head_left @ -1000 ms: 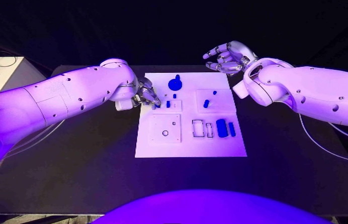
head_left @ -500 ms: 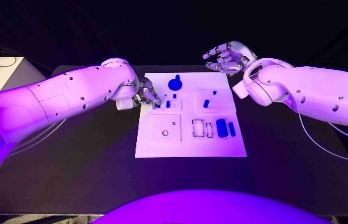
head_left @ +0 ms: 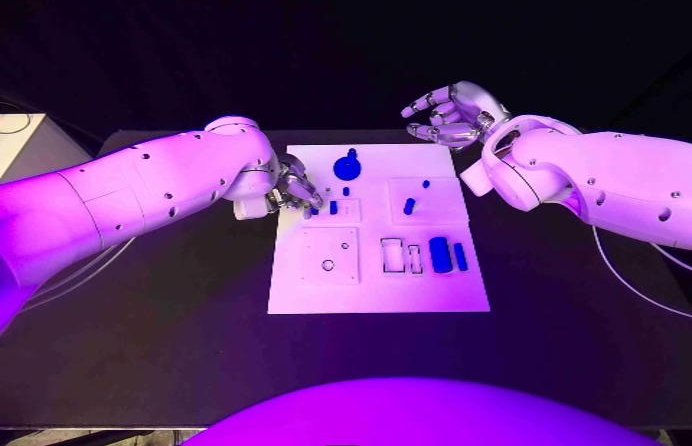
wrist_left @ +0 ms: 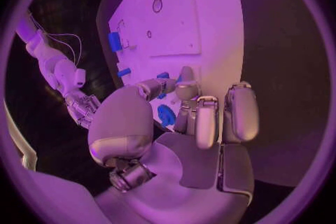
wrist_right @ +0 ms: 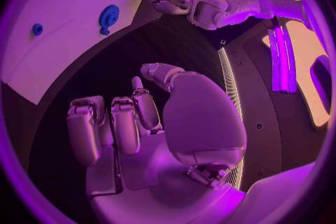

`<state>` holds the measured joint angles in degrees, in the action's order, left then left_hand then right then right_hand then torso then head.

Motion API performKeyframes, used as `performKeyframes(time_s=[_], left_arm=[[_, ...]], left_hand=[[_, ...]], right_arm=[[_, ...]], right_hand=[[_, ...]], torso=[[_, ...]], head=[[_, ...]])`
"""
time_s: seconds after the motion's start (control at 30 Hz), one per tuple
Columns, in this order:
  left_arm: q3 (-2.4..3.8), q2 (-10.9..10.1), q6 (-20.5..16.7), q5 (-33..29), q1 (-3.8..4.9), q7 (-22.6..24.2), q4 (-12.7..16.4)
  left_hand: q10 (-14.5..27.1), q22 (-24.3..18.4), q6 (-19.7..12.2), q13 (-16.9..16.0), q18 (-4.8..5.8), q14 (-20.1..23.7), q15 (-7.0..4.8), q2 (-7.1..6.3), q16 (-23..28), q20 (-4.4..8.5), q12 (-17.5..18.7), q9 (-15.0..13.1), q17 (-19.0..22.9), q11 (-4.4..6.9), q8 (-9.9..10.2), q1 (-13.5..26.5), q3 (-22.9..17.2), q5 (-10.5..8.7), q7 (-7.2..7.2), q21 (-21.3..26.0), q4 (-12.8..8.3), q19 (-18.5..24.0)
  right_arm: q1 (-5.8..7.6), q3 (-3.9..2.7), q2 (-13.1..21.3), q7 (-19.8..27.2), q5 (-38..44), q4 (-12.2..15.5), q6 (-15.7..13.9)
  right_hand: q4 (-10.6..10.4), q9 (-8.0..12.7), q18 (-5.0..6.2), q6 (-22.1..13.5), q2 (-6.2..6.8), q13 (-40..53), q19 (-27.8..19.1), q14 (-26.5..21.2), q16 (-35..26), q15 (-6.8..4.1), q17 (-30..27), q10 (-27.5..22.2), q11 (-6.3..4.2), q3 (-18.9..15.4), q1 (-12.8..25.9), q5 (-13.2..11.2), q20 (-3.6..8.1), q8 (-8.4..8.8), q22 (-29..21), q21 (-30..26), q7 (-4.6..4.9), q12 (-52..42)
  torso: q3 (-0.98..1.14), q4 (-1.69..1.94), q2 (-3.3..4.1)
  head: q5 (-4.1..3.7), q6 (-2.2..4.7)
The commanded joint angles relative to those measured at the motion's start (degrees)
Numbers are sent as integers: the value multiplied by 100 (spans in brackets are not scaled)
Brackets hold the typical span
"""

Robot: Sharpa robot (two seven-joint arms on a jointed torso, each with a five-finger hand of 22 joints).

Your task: Assemble the parts on the task board

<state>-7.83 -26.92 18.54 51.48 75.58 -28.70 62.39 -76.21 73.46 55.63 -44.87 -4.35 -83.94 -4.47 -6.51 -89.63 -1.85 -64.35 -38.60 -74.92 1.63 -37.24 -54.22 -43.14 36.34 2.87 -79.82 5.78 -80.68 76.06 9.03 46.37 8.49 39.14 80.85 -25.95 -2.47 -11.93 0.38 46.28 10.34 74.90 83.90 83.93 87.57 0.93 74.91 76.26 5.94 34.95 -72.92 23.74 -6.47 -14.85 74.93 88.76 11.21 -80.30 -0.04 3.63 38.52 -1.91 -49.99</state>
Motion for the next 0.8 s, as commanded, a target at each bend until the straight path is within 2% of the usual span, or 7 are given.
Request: performKeyframes(time_s=[0.03,0.3,0.43,0.63,0.7,0.8], left_arm=[[-25,40,200,-36,-44,-81,-14],[-38,59,158,-38,-55,-82,-35],[-40,49,72,11,-57,-74,-38],[-42,27,32,40,-58,-68,-40],[-42,19,31,43,-58,-66,-40],[-43,-1,25,47,-59,-63,-34]], left_hand=[[-24,6,-9,3,42,-606,-8,26,-37,2,-29,-5,-1508,2,20,9,-924,1,-20,-33,-945,-33],[-42,0,-21,-22,42,-606,-8,62,-37,2,-44,-35,-1508,5,-9,85,-732,-57,-29,-21,-895,-29],[-34,-14,-55,-13,40,-606,-8,70,-37,0,-35,-66,-1508,8,-31,173,-388,-111,-39,1,-754,-24],[-22,-23,-76,-23,41,-606,-23,-74,-37,11,-43,-90,-1508,28,-52,283,304,-249,-74,24,-469,-34],[-17,-27,-74,-25,41,-606,-27,-113,-37,15,-46,-83,-1508,32,-45,287,479,-339,-81,31,-387,-35],[-5,-29,-64,-27,41,-606,-31,-167,-37,20,-48,-58,-1508,37,-20,262,696,-647,-88,39,-252,-39]], right_arm=[[0,-3,-6,57,14,7,10],[0,-3,1,58,14,14,8],[0,-3,8,57,14,19,6],[0,-3,16,57,14,20,5],[0,-3,18,57,14,20,5],[0,-3,22,58,14,18,3]], right_hand=[[35,0,0,36,23,154,564,485,-38,16,1081,26,-4,-7,56,0,-28,19,1375,-9,-8,-3],[35,0,0,36,23,154,564,485,-38,16,1081,26,-4,-7,56,0,-28,19,1375,-9,-8,-3],[35,0,0,36,23,154,564,485,-38,16,1081,26,-4,-7,56,0,-28,19,1375,-9,-8,-3],[35,0,0,36,23,154,564,485,-38,16,1081,26,-4,-7,56,0,-28,19,1375,-9,-8,-3],[35,0,0,36,23,154,564,485,-38,16,1081,26,-4,-7,56,0,-28,19,1375,-9,-8,-3],[35,0,0,36,23,154,564,485,-38,16,1081,26,-4,-7,56,0,-28,19,1375,-9,-8,-3]], torso=[[-3,-2,3],[-4,8,-4],[-4,15,-7],[-4,9,-12],[-5,10,-10],[-7,11,-6]], head=[[-7,-1],[-35,-1],[-44,-1],[-44,-1],[-48,-1],[-51,-1]])
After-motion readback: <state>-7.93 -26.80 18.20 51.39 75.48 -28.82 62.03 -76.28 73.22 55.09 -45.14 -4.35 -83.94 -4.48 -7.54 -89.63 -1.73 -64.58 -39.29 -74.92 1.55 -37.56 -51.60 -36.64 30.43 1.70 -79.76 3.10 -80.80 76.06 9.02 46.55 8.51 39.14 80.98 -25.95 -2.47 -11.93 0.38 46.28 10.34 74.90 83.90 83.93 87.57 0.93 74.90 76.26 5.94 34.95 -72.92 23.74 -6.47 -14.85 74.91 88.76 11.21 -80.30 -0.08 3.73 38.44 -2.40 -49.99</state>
